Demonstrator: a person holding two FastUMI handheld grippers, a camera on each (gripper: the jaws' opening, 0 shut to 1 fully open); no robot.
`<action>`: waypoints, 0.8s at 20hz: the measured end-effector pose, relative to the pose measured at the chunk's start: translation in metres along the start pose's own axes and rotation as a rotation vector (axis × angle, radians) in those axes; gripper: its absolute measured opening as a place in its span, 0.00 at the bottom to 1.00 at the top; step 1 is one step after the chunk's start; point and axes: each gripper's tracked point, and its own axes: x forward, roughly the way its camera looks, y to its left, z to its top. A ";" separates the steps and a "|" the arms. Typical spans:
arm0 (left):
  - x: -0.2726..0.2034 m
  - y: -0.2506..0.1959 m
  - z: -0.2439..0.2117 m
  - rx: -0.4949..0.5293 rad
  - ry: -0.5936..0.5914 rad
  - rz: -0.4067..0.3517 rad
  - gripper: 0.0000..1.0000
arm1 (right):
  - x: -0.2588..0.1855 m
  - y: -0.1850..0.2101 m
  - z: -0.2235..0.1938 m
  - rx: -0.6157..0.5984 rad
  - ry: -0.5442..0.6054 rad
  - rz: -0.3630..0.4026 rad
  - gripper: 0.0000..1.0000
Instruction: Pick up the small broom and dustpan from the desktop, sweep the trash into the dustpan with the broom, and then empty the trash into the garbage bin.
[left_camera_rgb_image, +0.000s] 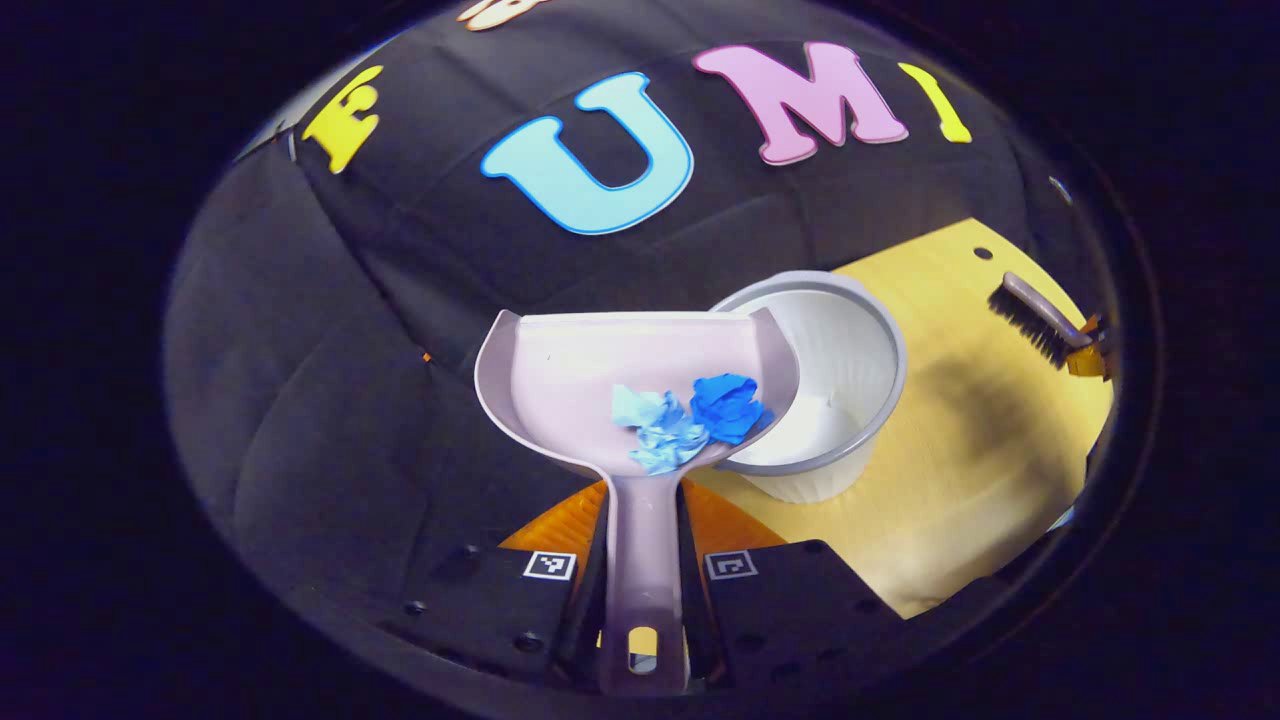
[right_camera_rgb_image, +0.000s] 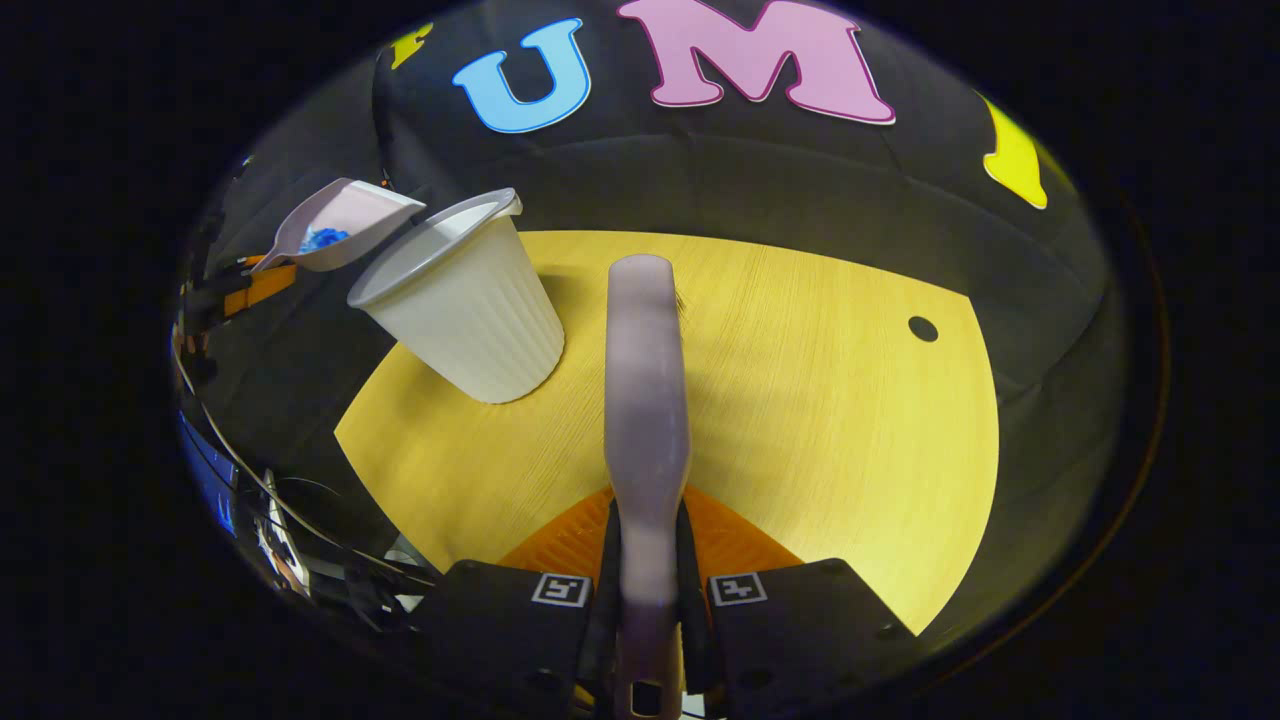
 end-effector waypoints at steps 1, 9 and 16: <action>0.005 0.001 0.004 0.065 0.014 0.007 0.30 | 0.000 -0.002 -0.007 0.000 0.005 -0.006 0.29; 0.011 0.028 0.015 0.505 0.056 0.204 0.31 | -0.003 -0.021 -0.027 0.060 0.031 -0.015 0.29; 0.006 0.035 0.034 0.795 -0.012 0.332 0.31 | -0.005 -0.019 -0.029 0.059 0.034 -0.014 0.29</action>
